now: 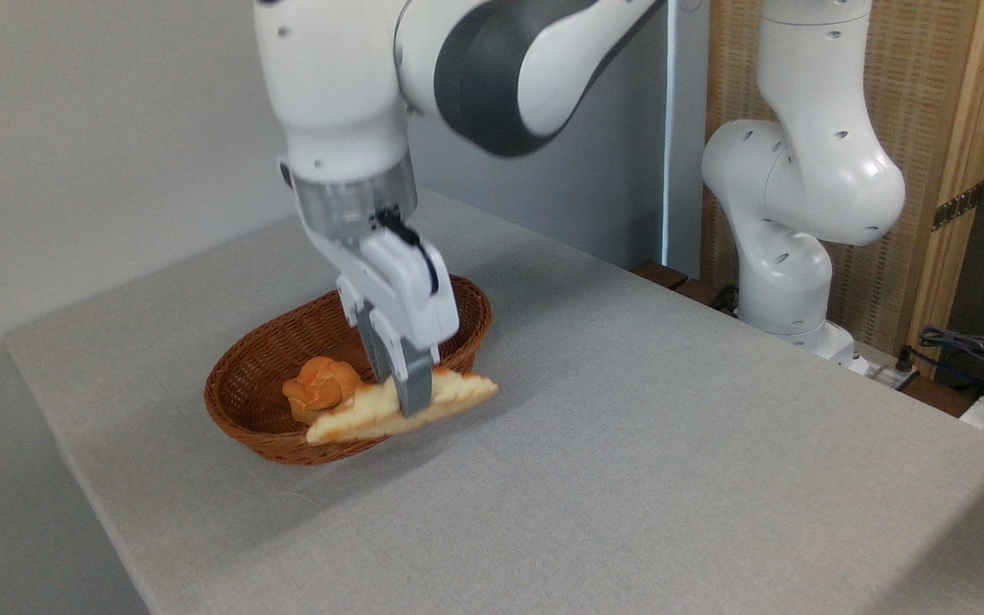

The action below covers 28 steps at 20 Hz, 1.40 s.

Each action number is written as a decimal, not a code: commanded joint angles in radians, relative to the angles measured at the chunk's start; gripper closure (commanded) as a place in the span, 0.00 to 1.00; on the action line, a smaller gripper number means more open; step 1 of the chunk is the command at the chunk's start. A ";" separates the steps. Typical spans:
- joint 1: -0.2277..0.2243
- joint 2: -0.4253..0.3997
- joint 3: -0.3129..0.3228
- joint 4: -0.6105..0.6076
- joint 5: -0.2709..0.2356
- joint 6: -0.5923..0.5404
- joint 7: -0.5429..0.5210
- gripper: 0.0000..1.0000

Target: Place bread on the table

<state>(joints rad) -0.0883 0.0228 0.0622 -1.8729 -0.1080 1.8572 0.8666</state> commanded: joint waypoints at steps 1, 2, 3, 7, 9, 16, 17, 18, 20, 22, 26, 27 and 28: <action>-0.010 0.071 0.010 0.017 -0.016 0.060 0.015 0.19; -0.008 0.078 0.013 0.015 -0.012 0.068 0.015 0.08; -0.005 0.080 0.014 0.015 -0.007 0.069 0.017 0.00; -0.001 0.080 0.037 0.017 0.040 0.069 0.055 0.00; -0.001 0.077 0.042 0.018 0.044 0.069 0.060 0.00; -0.001 0.074 0.044 0.018 0.051 0.066 0.063 0.00; -0.001 0.069 0.048 0.020 0.071 0.066 0.063 0.00; -0.001 0.066 0.060 0.021 0.086 0.065 0.063 0.00; -0.001 0.054 0.065 0.021 0.097 0.062 0.063 0.00; -0.001 0.043 0.088 0.032 0.140 0.059 0.072 0.00; -0.001 0.011 0.079 0.098 0.108 -0.002 0.046 0.00; -0.001 0.000 0.076 0.103 0.078 -0.016 0.026 0.00; -0.001 -0.013 0.062 0.110 0.047 -0.018 -0.012 0.00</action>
<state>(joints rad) -0.0824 0.0506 0.1380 -1.7932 0.0002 1.8863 0.9147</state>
